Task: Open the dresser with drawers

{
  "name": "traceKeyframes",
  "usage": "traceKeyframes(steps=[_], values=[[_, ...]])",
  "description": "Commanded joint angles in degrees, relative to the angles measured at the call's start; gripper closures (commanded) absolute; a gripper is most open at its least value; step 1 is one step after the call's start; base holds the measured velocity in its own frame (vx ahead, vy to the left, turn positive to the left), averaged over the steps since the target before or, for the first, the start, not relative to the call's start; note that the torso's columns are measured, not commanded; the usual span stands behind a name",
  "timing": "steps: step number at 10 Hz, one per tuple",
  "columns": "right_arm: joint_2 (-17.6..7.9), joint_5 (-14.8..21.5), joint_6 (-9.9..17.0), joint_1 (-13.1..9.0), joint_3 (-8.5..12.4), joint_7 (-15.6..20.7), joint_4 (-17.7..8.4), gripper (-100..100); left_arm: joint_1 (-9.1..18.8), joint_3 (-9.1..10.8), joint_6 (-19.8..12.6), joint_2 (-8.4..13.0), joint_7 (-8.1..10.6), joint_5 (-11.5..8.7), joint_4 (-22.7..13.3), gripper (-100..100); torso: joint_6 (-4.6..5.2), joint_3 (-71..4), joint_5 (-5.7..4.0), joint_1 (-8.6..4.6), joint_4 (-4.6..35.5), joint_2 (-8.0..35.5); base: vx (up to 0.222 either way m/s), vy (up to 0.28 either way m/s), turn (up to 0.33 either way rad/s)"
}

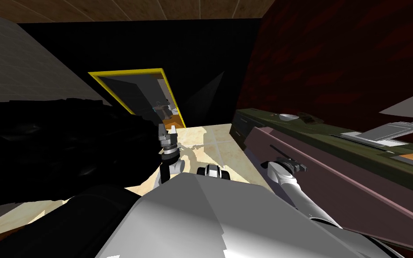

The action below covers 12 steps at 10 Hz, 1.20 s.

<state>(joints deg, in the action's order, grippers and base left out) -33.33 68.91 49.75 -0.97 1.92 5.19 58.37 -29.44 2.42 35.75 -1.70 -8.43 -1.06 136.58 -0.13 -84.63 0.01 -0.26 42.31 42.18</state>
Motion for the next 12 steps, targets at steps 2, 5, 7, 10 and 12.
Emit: traceKeyframes(steps=[2,5,7,10,12], values=[[5.4,1.6,-5.4,-1.6,4.8,5.6,4.3,-100,0.0,0.01,0.0,0.0,0.0,0.0,0.0,0,0.08,-0.1,-0.07,0.01,-0.1,-0.1,0.07,-0.004,-0.24],[8.4,2.4,-9.4,-2.4,7.2,9.6,6.5,-100,0.0,0.01,0.0,0.0,0.0,0.0,0.0,0,0.08,0.1,-0.02,0.24,0.0,0.2,0.05,-0.006,-0.167],[8.8,2.4,-9.9,-2.4,7.2,10.6,6.5,-100,0.0,0.01,0.0,0.0,0.0,0.0,0.0,0,0.1,0.1,0.01,0.31,0.0,0.1,0.035,0.005,-0.092],[11.7,3.3,-13.2,-3.2,9.6,15.8,8.7,-100,0.0,0.01,0.0,0.0,0.0,0.0,0.0,0,0.24,0.0,0.05,0.22,0.0,0.1,0.033,0.003,-0.16],[14.7,4.1,-16.5,-4.0,12.0,20.1,10.9,-100,0.0,0.02,0.0,0.0,0.0,0.0,0.0,0,0.16,0.0,0.01,0.27,-0.1,0.0,0.071,0.015,-0.258]])
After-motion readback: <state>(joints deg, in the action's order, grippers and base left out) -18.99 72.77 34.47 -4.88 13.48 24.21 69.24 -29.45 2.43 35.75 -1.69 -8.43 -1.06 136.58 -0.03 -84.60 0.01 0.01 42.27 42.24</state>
